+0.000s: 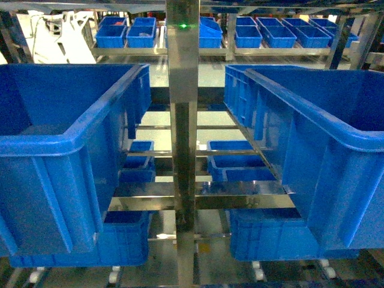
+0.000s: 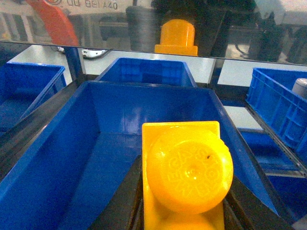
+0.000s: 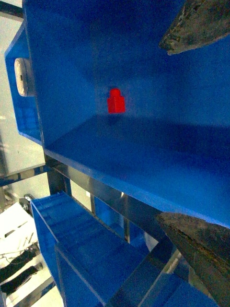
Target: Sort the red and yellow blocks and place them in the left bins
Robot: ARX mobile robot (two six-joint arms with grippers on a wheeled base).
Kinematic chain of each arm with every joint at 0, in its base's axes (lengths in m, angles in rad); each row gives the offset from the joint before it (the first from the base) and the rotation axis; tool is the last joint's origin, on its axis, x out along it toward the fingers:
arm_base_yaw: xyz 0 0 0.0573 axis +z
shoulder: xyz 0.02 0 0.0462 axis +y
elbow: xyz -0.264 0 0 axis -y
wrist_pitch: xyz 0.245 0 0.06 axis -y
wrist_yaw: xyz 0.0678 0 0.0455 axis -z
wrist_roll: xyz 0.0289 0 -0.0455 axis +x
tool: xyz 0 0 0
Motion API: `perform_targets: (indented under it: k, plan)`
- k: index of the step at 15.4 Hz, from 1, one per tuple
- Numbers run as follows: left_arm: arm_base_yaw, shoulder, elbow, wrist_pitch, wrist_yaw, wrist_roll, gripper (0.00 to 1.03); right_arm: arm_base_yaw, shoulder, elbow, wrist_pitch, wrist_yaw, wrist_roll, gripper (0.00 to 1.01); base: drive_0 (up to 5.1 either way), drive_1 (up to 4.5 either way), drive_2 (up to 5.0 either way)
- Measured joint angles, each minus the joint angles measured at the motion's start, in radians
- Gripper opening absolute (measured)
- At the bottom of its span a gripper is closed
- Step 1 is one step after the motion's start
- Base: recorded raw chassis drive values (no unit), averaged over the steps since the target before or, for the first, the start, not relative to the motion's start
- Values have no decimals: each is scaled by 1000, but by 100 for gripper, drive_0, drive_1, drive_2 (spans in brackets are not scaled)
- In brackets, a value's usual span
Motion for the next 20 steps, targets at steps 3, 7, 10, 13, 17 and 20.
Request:
perform_targets:
  k: [3, 7, 10, 13, 17, 20]
  plan:
    - [-2, 0, 0, 0, 2, 0, 28, 3, -169, 0, -68, 31, 15, 98, 0, 0, 0]
    - [-2, 0, 0, 0, 4, 0, 28, 32, -277, 24, -111, 85, 15, 98, 0, 0, 0]
    - [0, 0, 0, 0, 1, 0, 28, 62, -366, 43, -213, 106, 15, 98, 0, 0, 0]
    - [-1, 0, 0, 1, 1, 0, 28, 60, -373, 37, -225, 103, 7, 98, 0, 0, 0]
    - [3, 24, 13, -41, 9, 1, 28, 60, -373, 37, -224, 103, 6, 98, 0, 0, 0]
    - [55, 208, 83, -128, 91, -2, 28, 60, -373, 37, -224, 102, 6, 98, 0, 0, 0]
